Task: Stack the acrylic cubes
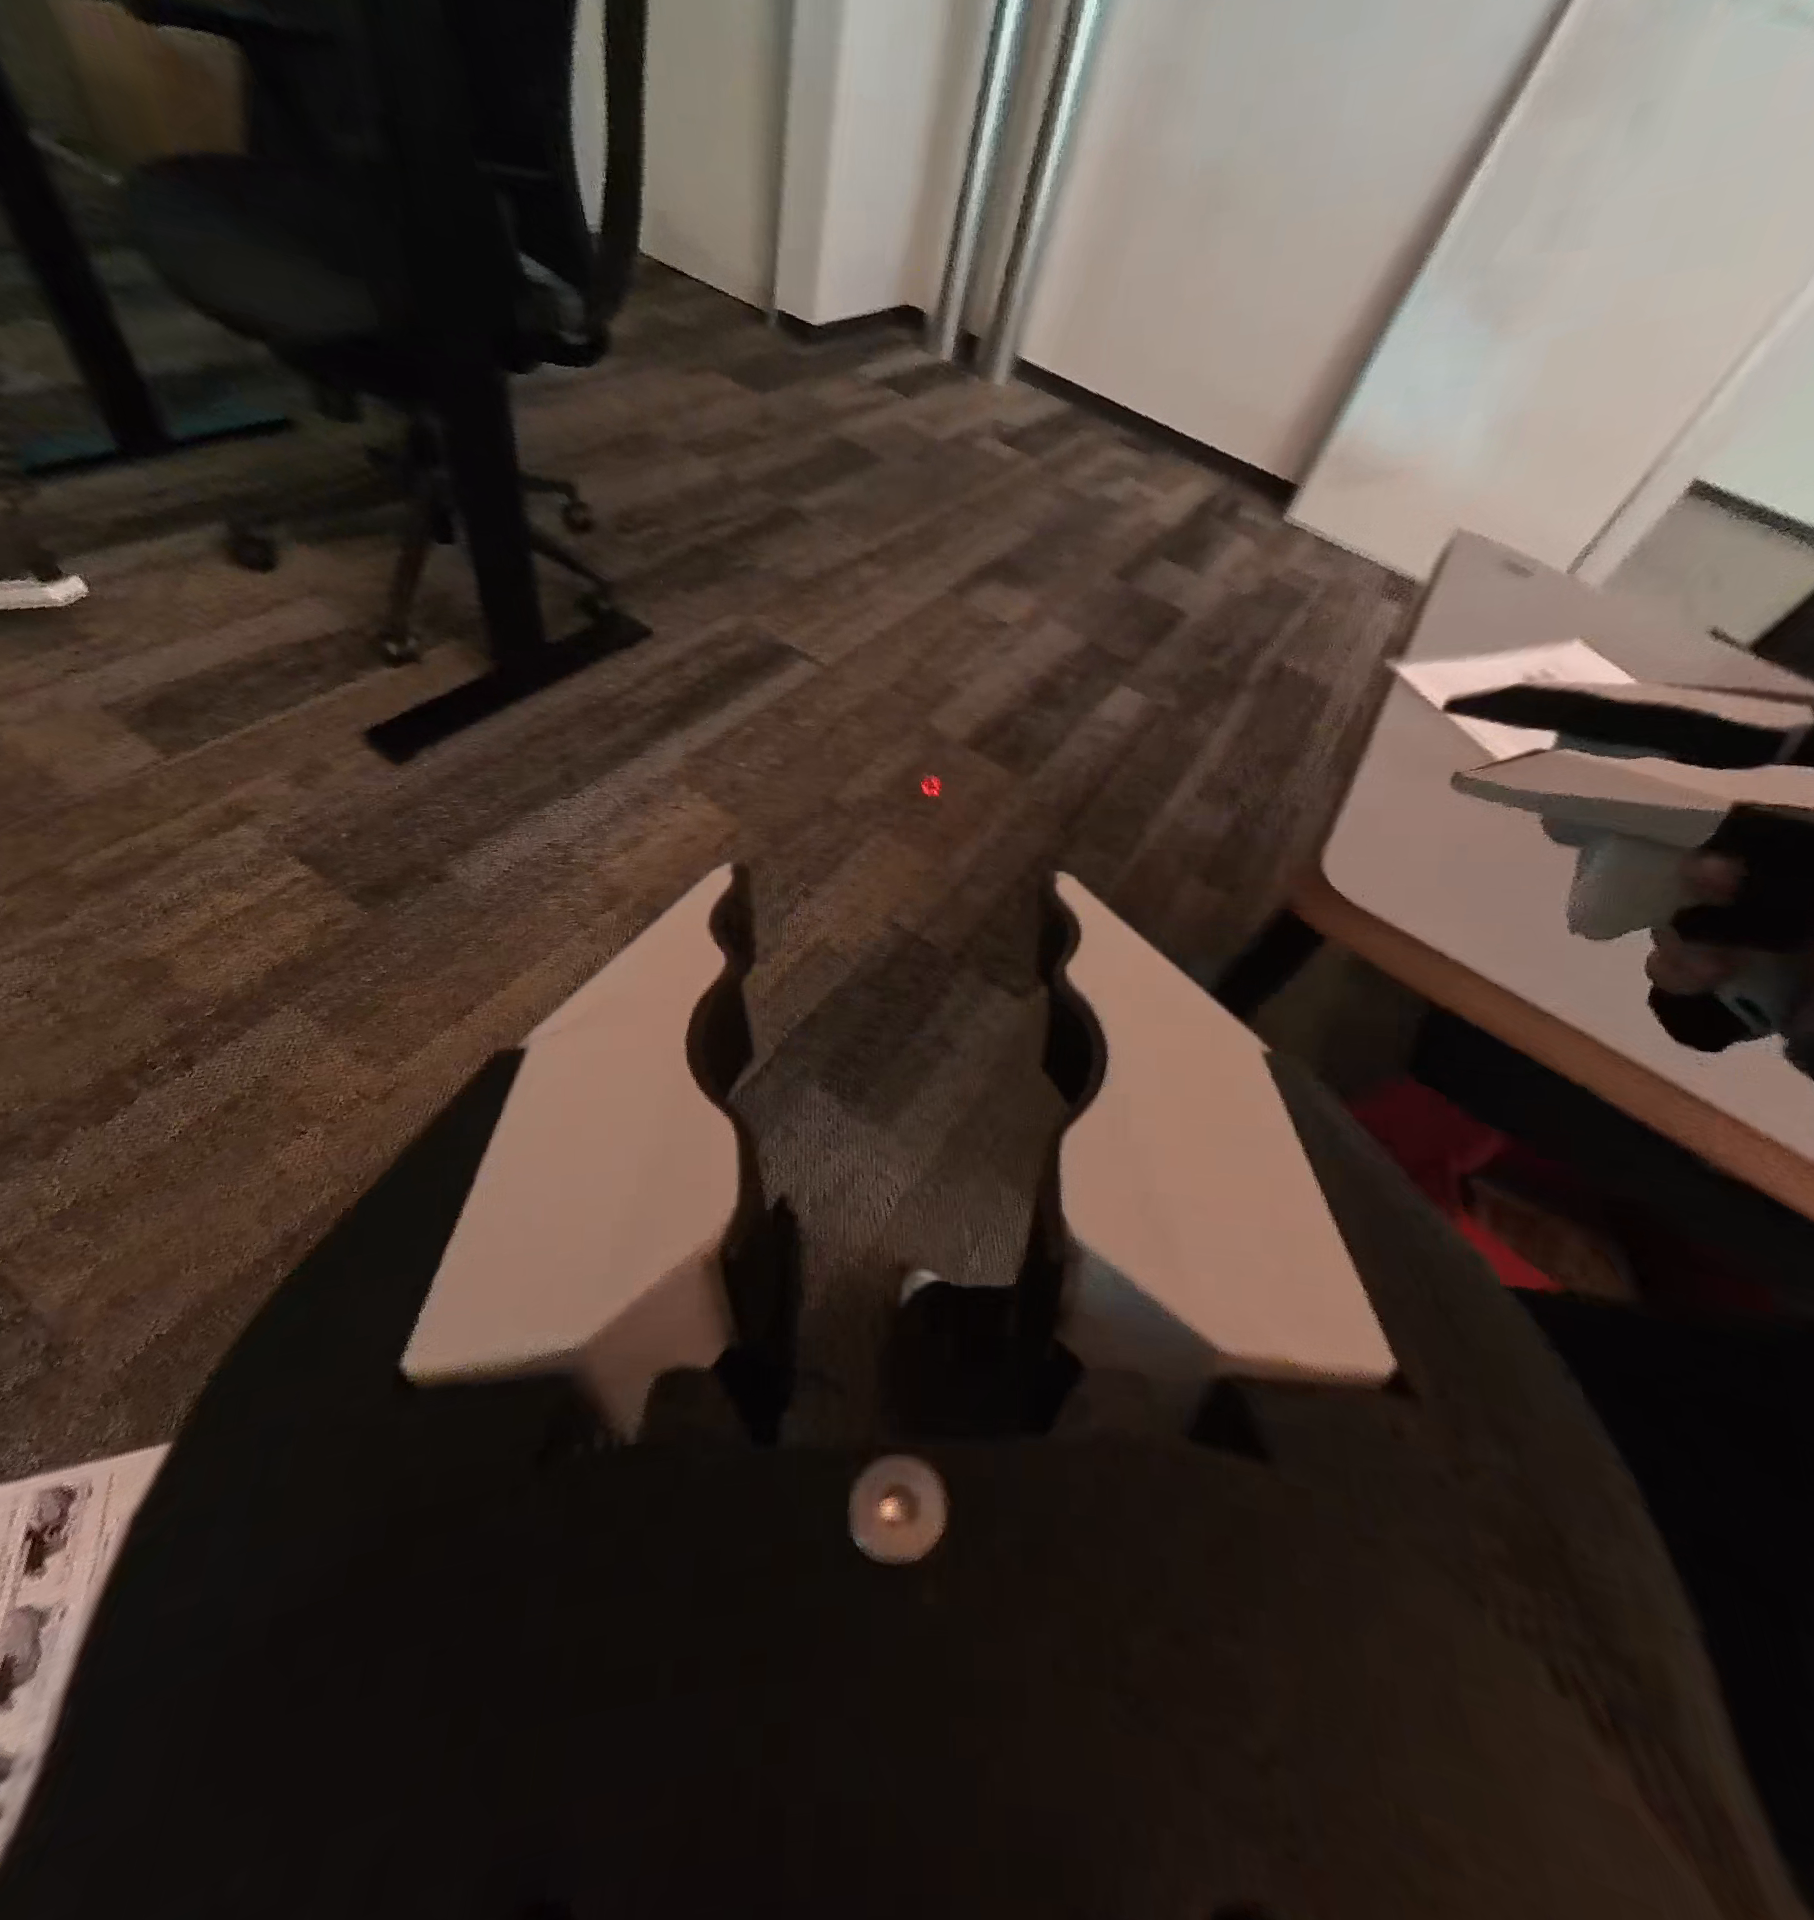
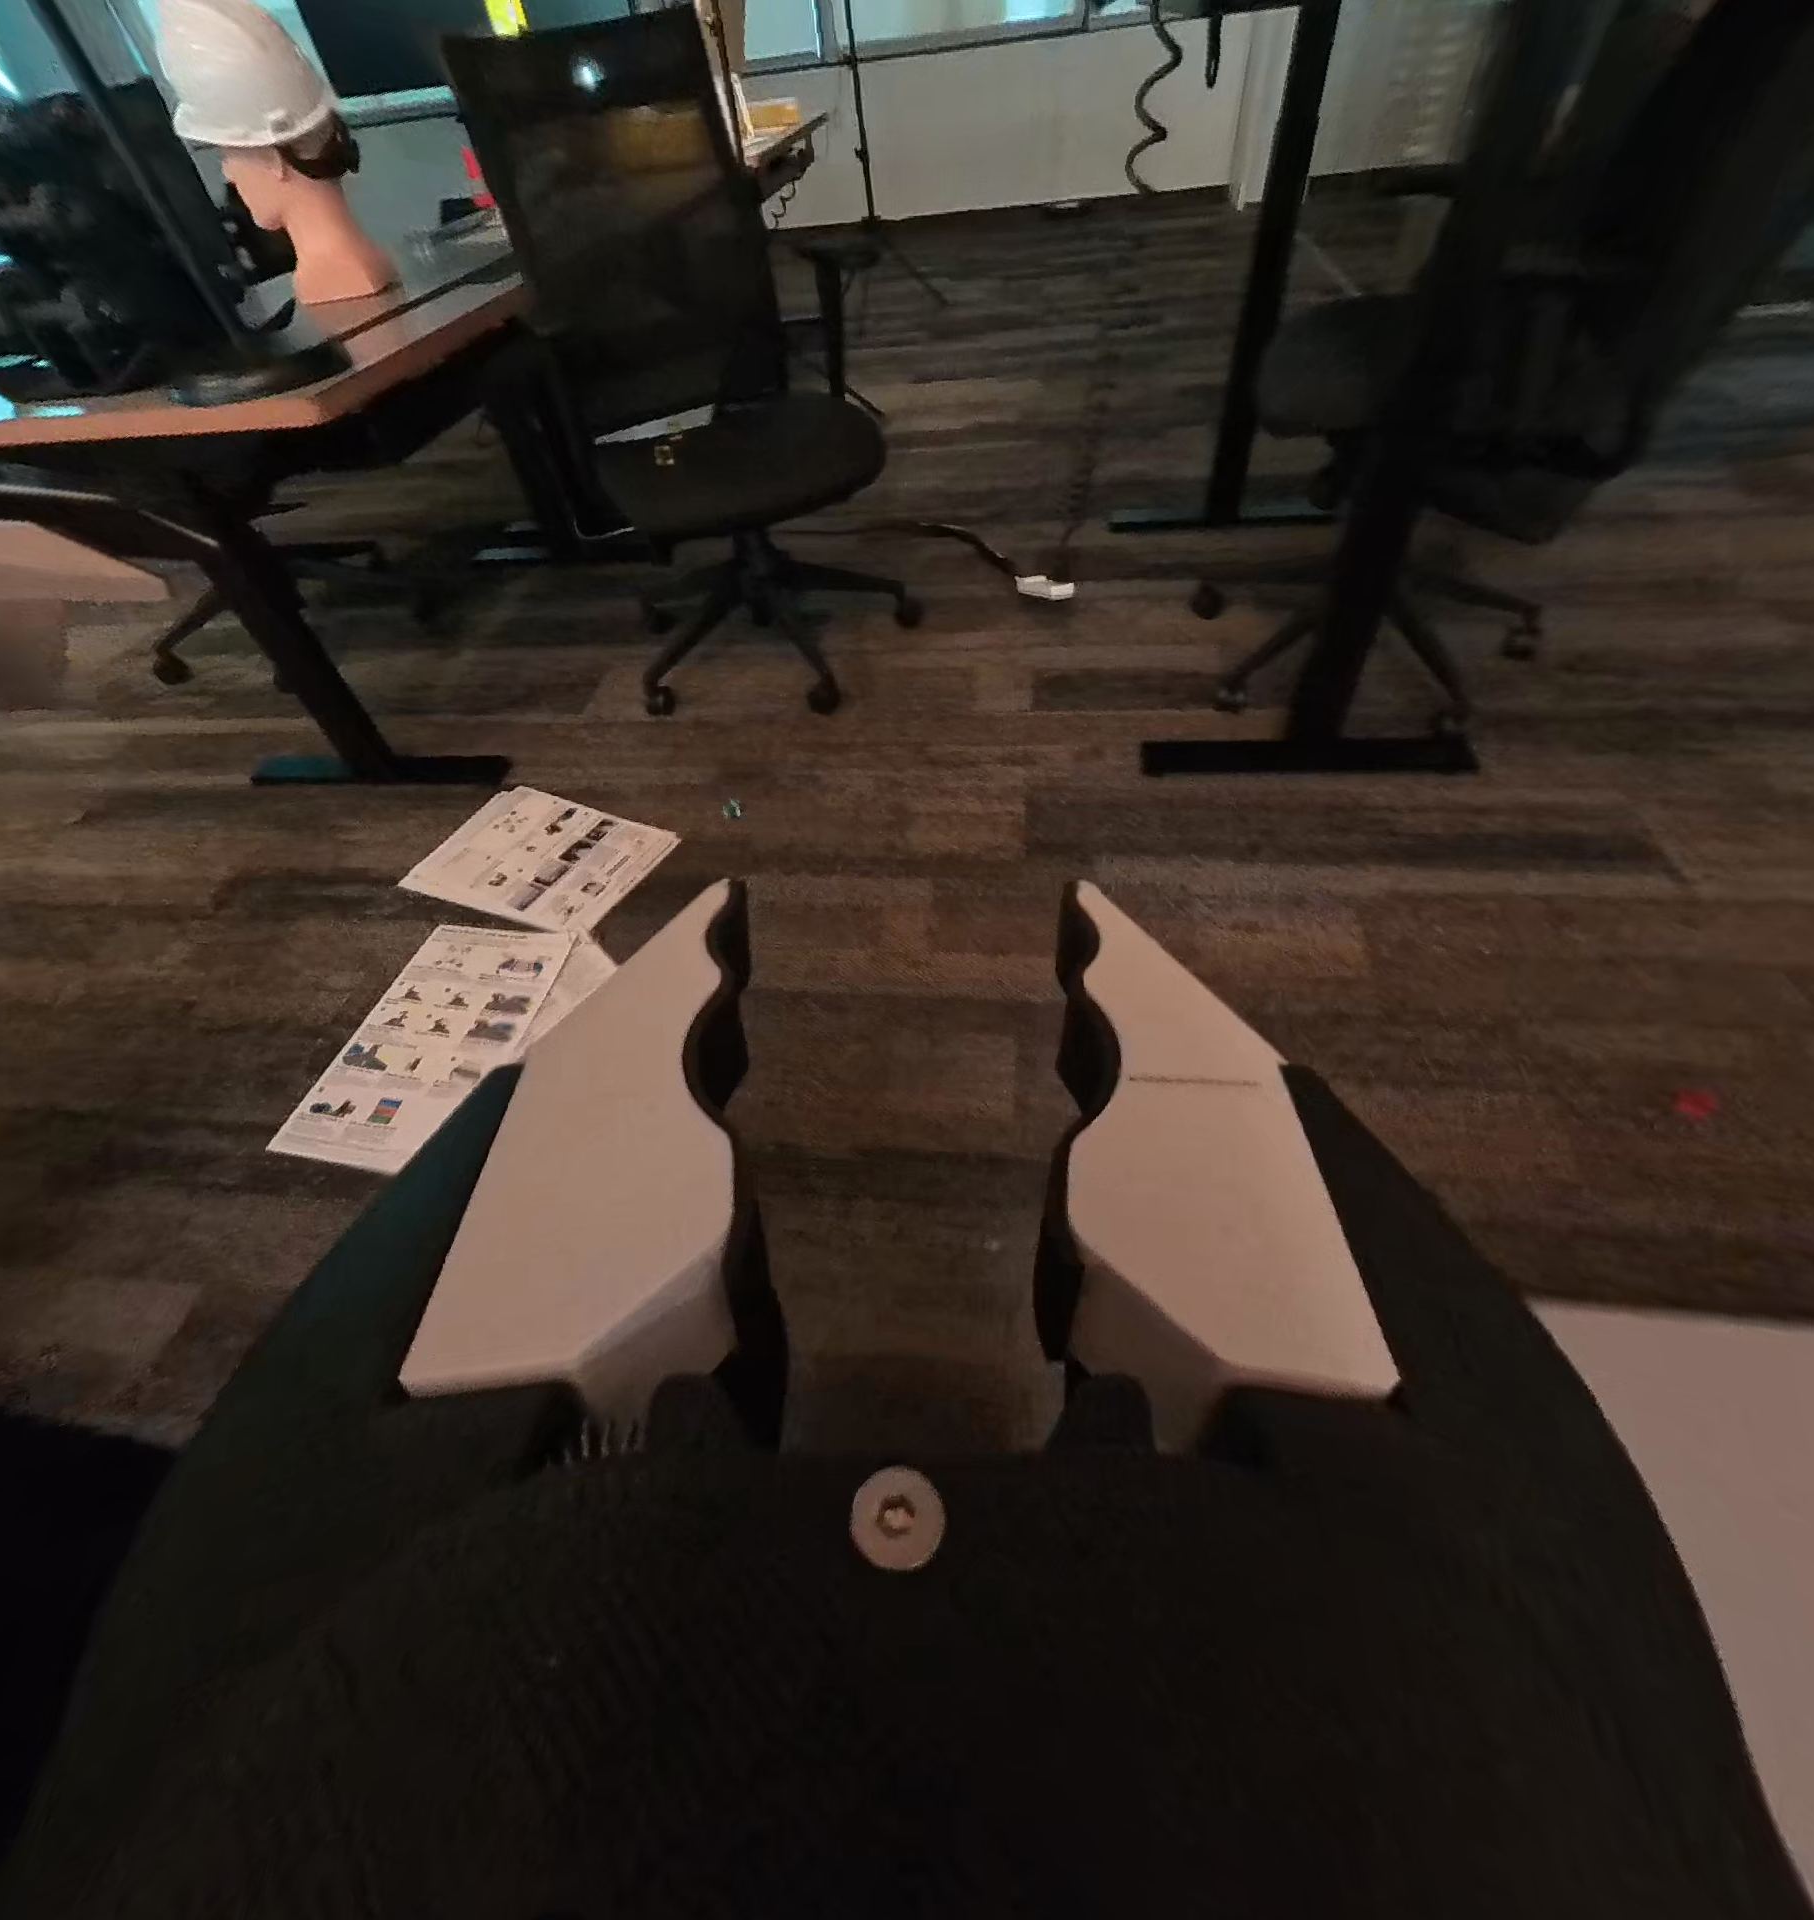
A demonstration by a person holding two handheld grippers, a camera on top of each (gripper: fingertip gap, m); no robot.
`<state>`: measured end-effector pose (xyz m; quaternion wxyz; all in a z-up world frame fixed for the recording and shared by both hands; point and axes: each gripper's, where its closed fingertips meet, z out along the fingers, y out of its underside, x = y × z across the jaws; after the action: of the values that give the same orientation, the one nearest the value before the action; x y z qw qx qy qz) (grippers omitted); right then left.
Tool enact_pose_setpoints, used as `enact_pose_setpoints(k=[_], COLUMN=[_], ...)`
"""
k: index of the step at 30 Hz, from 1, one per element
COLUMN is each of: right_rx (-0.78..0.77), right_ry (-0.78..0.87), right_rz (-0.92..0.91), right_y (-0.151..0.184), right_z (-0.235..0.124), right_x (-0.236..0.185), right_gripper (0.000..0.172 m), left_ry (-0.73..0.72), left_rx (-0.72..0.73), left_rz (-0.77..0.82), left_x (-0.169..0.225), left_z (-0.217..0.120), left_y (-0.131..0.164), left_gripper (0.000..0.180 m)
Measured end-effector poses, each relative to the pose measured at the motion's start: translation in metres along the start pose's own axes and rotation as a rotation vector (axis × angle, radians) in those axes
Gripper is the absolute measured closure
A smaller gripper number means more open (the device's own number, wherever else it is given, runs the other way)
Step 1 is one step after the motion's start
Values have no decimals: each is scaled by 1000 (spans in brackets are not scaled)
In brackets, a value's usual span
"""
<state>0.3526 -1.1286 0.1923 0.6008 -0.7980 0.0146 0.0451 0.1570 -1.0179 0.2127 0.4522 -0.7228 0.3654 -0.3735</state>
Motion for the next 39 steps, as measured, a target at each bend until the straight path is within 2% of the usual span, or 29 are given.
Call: enact_pose_setpoints(k=[3,5,8,12,17,22,24,27,29,31,33,35,39], right_rx=[41,71,94,48,-54,-142,-196,-304,-372,-377,-401,-425,-576], right_ry=[1,5,31,88,336,561,650,740,762,755,757,773,764], right_rz=[12,29,70,92,147,280,305,359,396,421,473,534,595], right_y=[-19,-34,-55,-70,-39,4,27,71,103,137,192,259,413], right_z=[49,83,129,167,197,235,256,298,331,373,412,446,502], right_x=[42,76,132,210,330,436,479,545,589,639,693,749,842], right_gripper=[111,108,102,91,98,116,125,132,139,140,140,138,136], left_ry=[-23,-45,-154,-89,-34,-43,-34,-9,15,86,80,104,90], left_rx=[46,81,138,124,2,-93,-106,-108,-121,-111,-137,-169,-300], left_rz=[27,125,236,218,89,121,137,128,97,103,115,55,11], left_x=[-21,-36,-70,-78,-109,-162,-183,-217,-237,-246,-261,-266,-284], left_z=[45,81,141,228,331,439,496,600,675,747,807,850,896], left_y=[-29,-54,-95,-137,-144,-153,-161,-172,-172,-167,-144,-109,-11], left_gripper=[119,111,95,88,88,96,100,108,116,121,122,122,123])
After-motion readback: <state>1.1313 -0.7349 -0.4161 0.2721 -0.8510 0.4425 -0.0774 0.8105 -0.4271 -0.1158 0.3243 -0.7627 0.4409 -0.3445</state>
